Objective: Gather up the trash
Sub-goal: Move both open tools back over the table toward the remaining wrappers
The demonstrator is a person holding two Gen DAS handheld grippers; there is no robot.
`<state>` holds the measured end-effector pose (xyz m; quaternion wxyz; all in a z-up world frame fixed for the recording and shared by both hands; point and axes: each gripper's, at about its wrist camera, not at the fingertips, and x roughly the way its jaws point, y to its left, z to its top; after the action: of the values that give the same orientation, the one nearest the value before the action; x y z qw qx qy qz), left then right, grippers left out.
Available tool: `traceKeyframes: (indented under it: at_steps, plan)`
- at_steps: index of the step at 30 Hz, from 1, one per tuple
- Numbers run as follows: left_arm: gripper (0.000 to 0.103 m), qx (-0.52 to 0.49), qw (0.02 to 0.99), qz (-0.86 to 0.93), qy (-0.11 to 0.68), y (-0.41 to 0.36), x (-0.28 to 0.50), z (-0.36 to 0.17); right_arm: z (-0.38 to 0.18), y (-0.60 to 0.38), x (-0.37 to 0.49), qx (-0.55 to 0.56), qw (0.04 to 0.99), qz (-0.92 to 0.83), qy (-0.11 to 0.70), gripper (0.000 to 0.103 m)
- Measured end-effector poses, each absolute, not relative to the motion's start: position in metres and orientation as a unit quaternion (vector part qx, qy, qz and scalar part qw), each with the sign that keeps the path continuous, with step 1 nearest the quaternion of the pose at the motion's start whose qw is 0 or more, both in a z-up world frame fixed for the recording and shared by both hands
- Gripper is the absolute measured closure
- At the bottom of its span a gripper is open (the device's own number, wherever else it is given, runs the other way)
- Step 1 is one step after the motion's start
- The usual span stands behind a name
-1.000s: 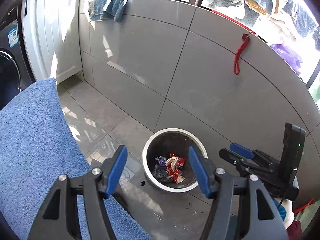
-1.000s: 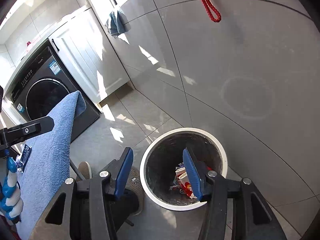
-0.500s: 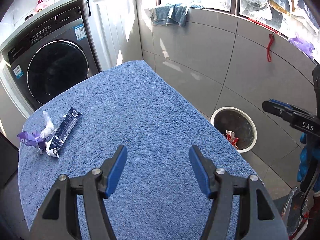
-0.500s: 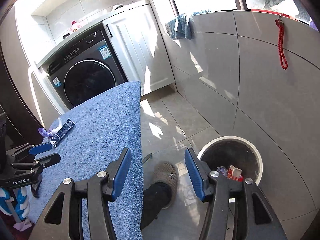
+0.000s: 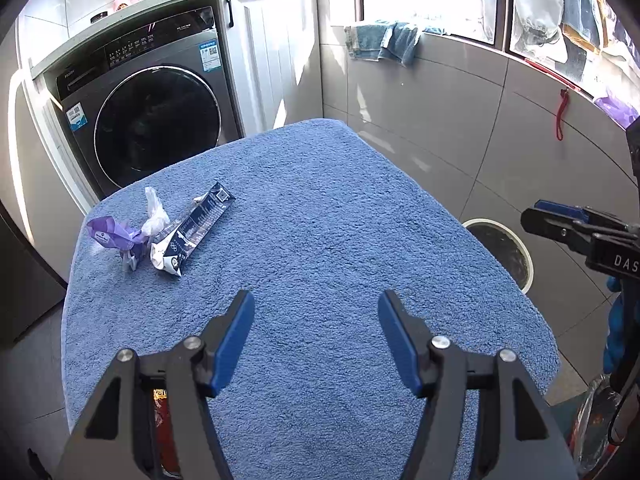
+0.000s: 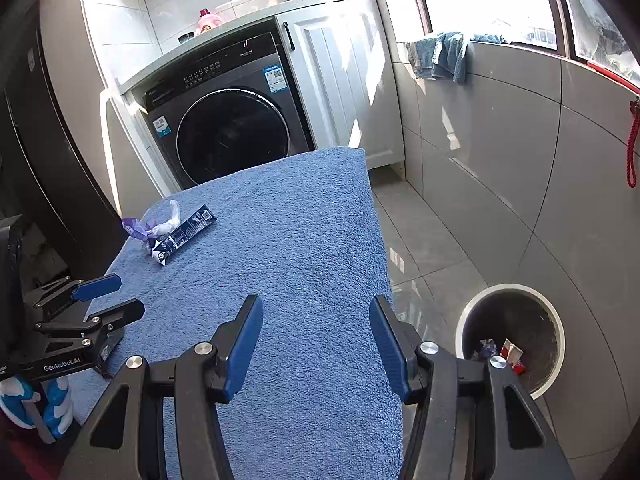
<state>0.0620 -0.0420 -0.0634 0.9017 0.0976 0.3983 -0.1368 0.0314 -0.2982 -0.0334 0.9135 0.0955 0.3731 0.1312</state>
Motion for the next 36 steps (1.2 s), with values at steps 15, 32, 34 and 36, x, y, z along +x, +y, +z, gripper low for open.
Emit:
traceKeyframes:
  at_steps: [15, 32, 34, 36]
  plan:
    - [0.041, 0.067, 0.902, -0.122, 0.409, 0.008, 0.06, -0.076, -0.028, -0.251, 0.039, 0.063, 0.906, 0.154, 0.39, 0.05]
    - [0.035, 0.092, 0.894, -0.035, 0.437, 0.08, 0.061, -0.102, -0.042, -0.198, 0.066, 0.044, 0.887, 0.209, 0.409, 0.05]
    - [0.03, 0.092, 0.891, -0.024, 0.443, 0.091, 0.061, -0.107, -0.045, -0.195, 0.068, 0.044, 0.885, 0.214, 0.412, 0.05]
    - [0.029, 0.091, 0.888, -0.015, 0.451, 0.099, 0.061, -0.112, -0.049, -0.191, 0.07, 0.044, 0.882, 0.219, 0.416, 0.05]
